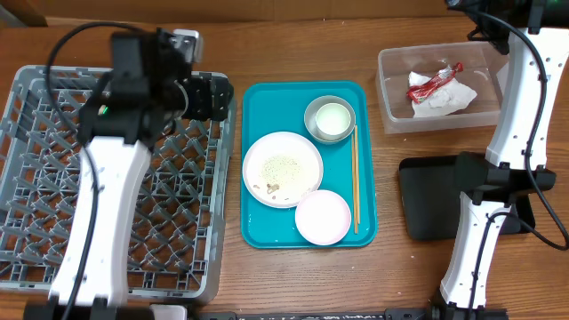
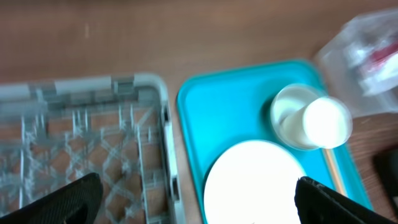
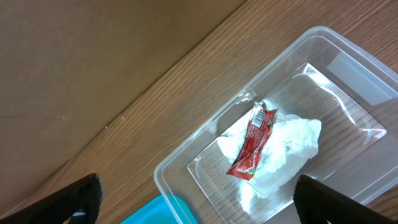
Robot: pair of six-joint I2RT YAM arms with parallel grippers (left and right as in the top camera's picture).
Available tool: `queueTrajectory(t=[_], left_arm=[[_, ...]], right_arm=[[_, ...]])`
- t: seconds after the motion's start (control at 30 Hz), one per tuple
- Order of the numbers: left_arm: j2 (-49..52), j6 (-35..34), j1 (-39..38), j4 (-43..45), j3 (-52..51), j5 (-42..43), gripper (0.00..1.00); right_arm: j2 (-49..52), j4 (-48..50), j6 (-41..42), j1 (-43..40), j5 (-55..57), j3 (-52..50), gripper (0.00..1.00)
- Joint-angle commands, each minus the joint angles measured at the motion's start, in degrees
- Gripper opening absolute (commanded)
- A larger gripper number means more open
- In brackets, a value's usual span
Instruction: Sort waste into correct bins and load items into the dishwasher
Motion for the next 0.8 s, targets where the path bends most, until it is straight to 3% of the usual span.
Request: queueTrajectory(t=[0.0, 0.37, 0.4, 0.53, 0.6, 0.67, 0.73, 0.77], left_arm=[[5.03, -4.48, -3.28, -2.86, 3.74, -8.28, 1.0], [18.01, -4.5, -6.56, -4.5, 3.69, -7.78, 1.0], [18.82, -4.52, -6.56, -4.59, 3.72, -8.0, 0.95], [20.52, -8.7, -6.49, -5.16, 3.67, -11.87, 0.48], [21.0, -12.09, -6.49, -5.4, 3.63, -13.92, 0.36], [21.49, -12.48, -6.49, -6.36, 3.61, -13.88, 0.37], [22.14, -12.44, -6.49, -7.48, 3.61, -14.16, 0.51], [22.6, -12.44, -6.49, -7.78, 3.58, -14.21, 0.52]], right_arm=[[-1.25, 0.31, 0.24, -0.17, -0.04, 0.72, 1.0], [-1.25, 0.28, 0.24, -0.17, -0.04, 0.72, 1.0], [-1.25, 0.28, 0.22, -0.17, -0.04, 0.72, 1.0], [-1.25, 0.28, 0.24, -0.17, -0.04, 0.72, 1.0], [-1.25, 0.28, 0.24, -0.17, -0.04, 0.72, 1.0], [-1.25, 0.28, 0.24, -0.17, -0.04, 0.72, 1.0], [-1.25, 0.28, 0.24, -0.17, -0.04, 0.72, 1.0], [-1.25, 0.31, 0.24, -0.17, -0.04, 0.72, 1.0]])
